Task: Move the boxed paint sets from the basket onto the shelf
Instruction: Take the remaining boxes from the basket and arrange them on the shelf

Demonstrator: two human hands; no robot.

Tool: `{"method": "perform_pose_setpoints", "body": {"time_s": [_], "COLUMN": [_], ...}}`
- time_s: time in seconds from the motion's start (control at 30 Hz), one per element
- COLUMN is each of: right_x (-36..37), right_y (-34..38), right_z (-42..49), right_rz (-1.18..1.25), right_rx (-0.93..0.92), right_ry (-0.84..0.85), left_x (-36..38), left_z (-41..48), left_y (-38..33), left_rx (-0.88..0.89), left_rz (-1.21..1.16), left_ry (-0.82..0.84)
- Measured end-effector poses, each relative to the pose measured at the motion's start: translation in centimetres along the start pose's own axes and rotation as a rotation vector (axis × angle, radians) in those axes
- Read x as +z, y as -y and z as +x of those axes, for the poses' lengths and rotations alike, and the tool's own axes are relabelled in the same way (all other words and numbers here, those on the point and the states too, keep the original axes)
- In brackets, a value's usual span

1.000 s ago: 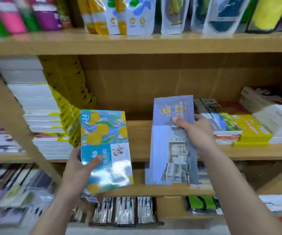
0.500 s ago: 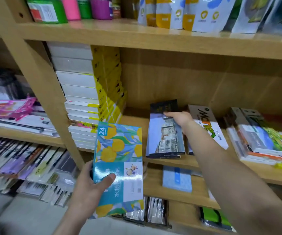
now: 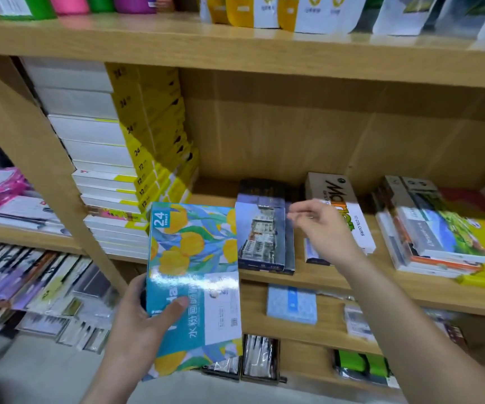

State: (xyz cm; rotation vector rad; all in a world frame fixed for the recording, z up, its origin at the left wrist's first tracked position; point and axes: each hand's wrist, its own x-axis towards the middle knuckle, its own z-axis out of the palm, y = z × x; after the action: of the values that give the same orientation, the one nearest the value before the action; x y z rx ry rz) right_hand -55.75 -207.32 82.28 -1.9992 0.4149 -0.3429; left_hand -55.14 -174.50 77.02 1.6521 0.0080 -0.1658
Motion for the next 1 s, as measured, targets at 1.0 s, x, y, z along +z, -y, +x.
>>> {"method": "perform_pose_setpoints", "body": {"time_s": [1.0], "right_x": [3.9], "right_y": [-4.4], "right_z": [4.9], "right_rz": [-0.78], "right_rx": [-0.51], "right_ry": [0.46], "left_x": [2.8], "left_z": [-0.3], "left_y": [-1.6], "left_rx": [-0.027], "left_rz": [0.032], "left_ry": [-0.108]}}
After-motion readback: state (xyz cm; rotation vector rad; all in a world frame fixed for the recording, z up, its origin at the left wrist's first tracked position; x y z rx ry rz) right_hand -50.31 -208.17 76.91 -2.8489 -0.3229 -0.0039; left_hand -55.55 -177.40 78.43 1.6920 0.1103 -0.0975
